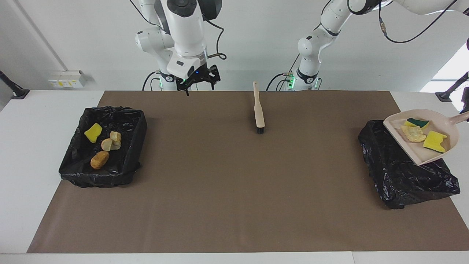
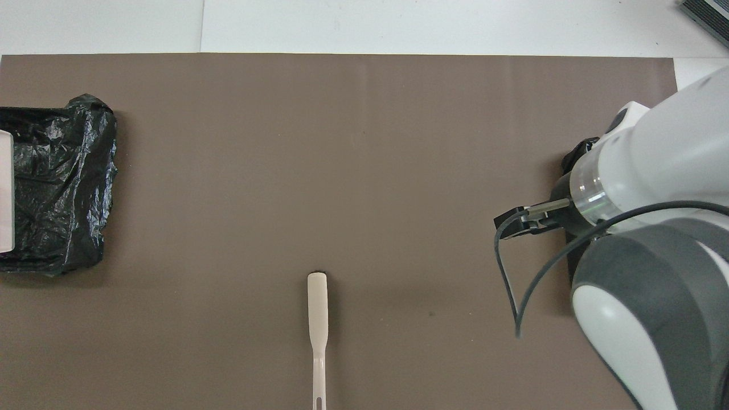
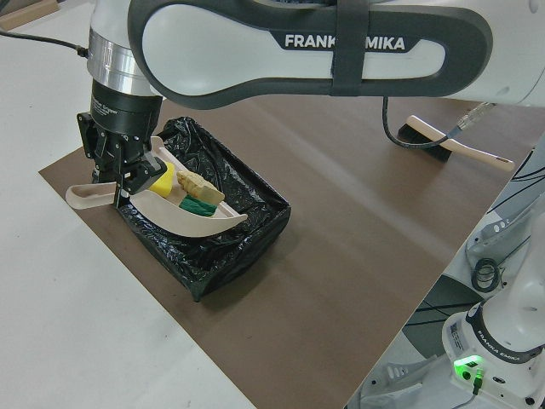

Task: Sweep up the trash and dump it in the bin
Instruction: 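Tip the dustpan with the left gripper while the right gripper drops the brush, then shake the tipped dustpan over the black bag with the left gripper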

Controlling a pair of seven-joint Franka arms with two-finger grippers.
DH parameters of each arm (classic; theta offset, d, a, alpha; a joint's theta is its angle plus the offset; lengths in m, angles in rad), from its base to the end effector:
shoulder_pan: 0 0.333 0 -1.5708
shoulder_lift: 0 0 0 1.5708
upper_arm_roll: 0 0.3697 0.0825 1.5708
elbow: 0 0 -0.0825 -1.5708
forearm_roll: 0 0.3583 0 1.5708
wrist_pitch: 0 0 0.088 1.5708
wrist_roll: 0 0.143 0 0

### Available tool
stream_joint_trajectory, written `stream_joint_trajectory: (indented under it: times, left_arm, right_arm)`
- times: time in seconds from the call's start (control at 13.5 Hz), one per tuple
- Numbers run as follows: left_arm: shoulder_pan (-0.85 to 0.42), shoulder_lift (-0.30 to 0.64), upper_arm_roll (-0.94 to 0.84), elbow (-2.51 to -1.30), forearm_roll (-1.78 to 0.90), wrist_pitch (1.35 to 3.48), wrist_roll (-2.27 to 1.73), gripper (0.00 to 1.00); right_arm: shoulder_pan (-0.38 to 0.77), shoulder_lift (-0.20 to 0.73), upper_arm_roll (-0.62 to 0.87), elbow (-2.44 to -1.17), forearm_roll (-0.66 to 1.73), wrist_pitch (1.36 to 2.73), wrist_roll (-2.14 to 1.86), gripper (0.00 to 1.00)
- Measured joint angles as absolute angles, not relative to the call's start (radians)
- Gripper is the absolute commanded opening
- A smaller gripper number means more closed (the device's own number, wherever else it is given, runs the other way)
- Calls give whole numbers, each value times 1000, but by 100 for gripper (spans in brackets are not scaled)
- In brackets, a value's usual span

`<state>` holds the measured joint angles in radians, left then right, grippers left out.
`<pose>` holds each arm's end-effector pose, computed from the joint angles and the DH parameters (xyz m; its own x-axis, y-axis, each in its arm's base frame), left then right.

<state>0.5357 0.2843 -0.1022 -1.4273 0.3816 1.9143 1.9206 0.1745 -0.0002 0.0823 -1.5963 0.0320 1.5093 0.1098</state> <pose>0.5827 0.3236 0.5810 0.0091 -0.9234 -0.3838 -0.9985 0.0126 -0.0539 0.4998 0.1361 0.6261 0.9850 0.1474 -0.0896 0.1460 -0.9890 -0.0223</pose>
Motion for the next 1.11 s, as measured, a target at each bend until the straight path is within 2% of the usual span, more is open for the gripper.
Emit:
stream_joint_trajectory:
  times: [0.3, 0.59, 0.89, 1.11]
  left_arm:
    - [438, 288, -105, -1427, 553, 1945, 1871, 0]
    - [405, 289, -105, -1426, 652, 1973, 1846, 0]
    - [352, 288, -106, -1416, 750, 1977, 1842, 0]
    - [311, 288, -107, -1413, 875, 2015, 1824, 0]
  right_arm:
    - [69, 5, 84, -1561, -50, 1514, 90, 100]
    - [-72, 13, 58, -1545, -47, 1543, 71, 100]
    - [-3, -8, -78, -1542, -1, 1518, 70, 100]
    - [16, -17, -83, -1544, 4, 1512, 70, 100]
